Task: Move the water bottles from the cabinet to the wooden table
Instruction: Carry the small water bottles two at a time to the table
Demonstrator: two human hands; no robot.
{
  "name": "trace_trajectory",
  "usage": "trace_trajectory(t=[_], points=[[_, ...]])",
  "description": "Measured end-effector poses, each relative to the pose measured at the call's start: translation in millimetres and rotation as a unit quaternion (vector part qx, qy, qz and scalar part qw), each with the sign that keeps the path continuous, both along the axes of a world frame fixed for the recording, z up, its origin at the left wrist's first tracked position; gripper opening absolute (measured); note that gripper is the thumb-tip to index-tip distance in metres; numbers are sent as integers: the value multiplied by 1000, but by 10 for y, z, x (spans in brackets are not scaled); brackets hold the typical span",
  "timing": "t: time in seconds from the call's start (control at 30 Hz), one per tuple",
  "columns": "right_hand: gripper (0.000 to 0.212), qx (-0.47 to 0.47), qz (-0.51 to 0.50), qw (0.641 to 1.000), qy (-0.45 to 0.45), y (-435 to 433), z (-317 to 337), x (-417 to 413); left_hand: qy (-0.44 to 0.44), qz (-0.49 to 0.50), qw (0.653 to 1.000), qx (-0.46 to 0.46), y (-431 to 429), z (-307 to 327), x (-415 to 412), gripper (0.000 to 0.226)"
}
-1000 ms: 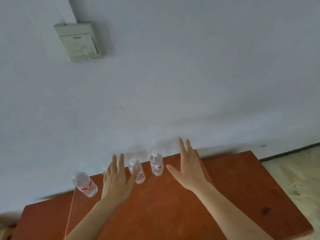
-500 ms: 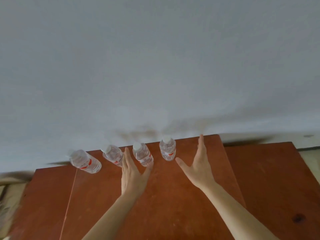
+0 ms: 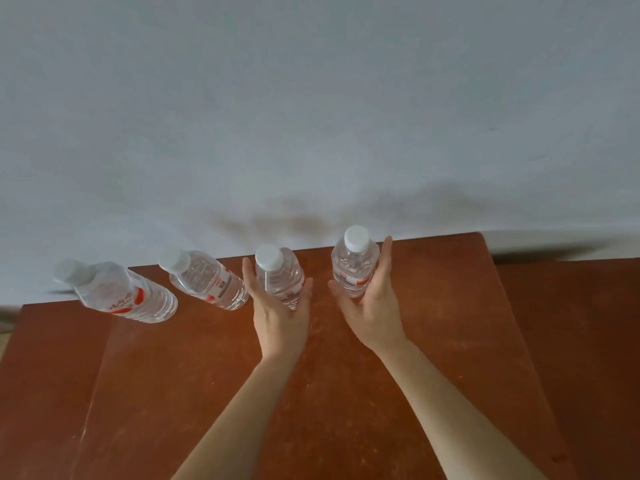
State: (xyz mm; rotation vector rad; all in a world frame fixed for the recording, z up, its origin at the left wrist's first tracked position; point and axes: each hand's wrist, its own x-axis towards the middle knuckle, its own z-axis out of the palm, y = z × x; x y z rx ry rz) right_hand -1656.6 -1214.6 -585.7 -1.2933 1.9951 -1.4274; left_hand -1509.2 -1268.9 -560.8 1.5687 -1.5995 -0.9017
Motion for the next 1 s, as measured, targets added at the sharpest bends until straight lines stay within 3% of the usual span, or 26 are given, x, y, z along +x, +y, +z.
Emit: trace_trajectory(t=[0.1, 0.27, 0.6, 0.8, 1.0], points=[[99, -34, -31, 998, 48, -20, -136, 5, -11, -11, 1000, -22, -3, -131, -7, 93], [94, -22, -51, 997, 48, 76, -146, 47, -8, -24, 999, -26, 24, -136, 50, 90], [83, 98, -54, 994, -2, 964, 134, 553, -36, -64, 994, 77, 805, 169, 538, 84], [81, 173, -11, 985, -23, 1193, 710, 702, -92, -131, 979, 126, 1086, 631, 1089, 86], [86, 154, 12, 986, 68, 1029, 1732, 704, -192, -127, 972, 47, 797, 1593, 1610, 77]])
